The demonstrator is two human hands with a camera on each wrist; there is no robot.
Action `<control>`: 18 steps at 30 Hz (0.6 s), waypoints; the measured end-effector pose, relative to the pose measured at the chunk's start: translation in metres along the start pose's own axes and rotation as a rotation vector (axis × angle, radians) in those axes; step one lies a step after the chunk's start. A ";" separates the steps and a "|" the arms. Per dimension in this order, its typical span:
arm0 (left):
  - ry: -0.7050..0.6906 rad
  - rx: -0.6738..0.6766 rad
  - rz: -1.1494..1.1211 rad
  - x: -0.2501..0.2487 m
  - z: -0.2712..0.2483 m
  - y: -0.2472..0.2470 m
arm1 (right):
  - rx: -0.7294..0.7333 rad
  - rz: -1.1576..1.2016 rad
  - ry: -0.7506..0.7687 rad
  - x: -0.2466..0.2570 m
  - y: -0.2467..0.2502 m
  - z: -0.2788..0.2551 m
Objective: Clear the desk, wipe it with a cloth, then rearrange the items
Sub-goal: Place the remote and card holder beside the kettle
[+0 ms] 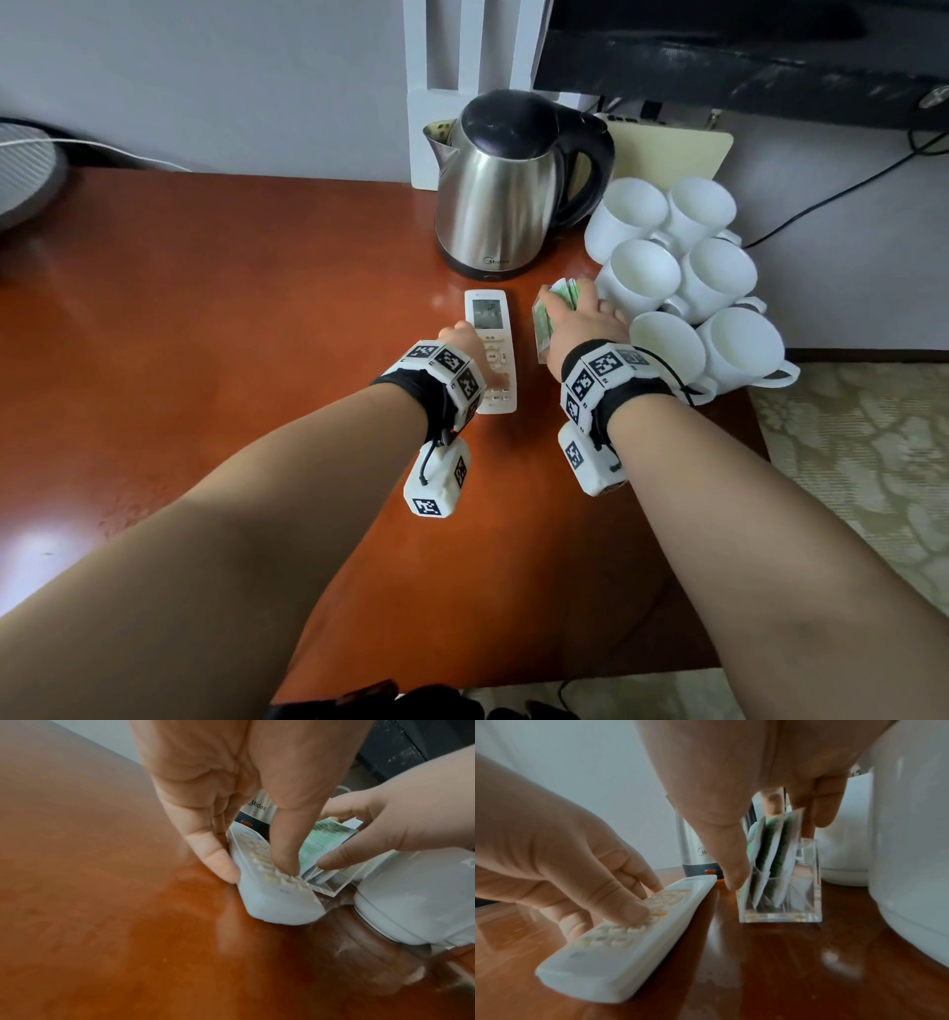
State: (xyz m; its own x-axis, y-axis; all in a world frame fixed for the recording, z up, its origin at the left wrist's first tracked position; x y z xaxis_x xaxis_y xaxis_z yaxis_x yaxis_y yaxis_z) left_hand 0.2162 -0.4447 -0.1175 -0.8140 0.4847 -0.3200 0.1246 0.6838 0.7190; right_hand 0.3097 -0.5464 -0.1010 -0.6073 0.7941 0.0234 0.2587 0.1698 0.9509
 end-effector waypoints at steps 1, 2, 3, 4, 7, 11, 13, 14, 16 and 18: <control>-0.002 0.001 0.006 -0.001 0.001 0.000 | -0.006 -0.006 0.001 0.000 0.000 0.001; -0.003 0.004 0.011 -0.002 0.001 -0.001 | -0.008 -0.010 0.002 0.000 0.001 0.002; -0.003 0.007 0.012 -0.002 0.002 -0.002 | -0.007 -0.013 0.000 0.000 0.001 0.003; -0.004 0.008 0.011 -0.003 0.002 -0.003 | -0.004 -0.017 -0.001 -0.001 0.001 0.003; -0.012 0.007 0.005 -0.004 0.003 -0.005 | 0.006 -0.031 -0.002 -0.002 0.003 0.003; -0.023 0.008 0.012 -0.006 0.002 -0.006 | 0.011 -0.051 0.002 0.001 0.006 0.001; -0.027 0.008 0.025 -0.006 0.001 -0.005 | 0.005 -0.052 0.004 0.003 0.009 -0.002; -0.032 0.004 0.034 -0.005 -0.001 -0.004 | -0.006 -0.049 0.005 0.004 0.011 -0.005; -0.050 -0.018 0.058 -0.004 -0.004 0.002 | -0.037 -0.043 0.011 0.006 0.018 -0.009; -0.078 -0.048 0.090 -0.002 -0.010 0.009 | -0.066 -0.027 0.024 0.010 0.026 -0.016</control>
State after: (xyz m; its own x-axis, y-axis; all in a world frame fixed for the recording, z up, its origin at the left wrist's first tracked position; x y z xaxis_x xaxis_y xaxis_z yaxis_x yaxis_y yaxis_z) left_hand 0.2135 -0.4451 -0.1036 -0.7537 0.5854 -0.2987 0.1662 0.6095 0.7752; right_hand 0.2985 -0.5434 -0.0708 -0.6317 0.7752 0.0042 0.1920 0.1512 0.9697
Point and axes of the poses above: each hand's wrist, its own z-axis towards the middle knuckle, its own y-axis out of the back of the hand, x = y × z, the point moved 4 cm from there along z, towards the middle knuckle, and after that the axes turned 3 degrees about y, right-handed, at the moved point
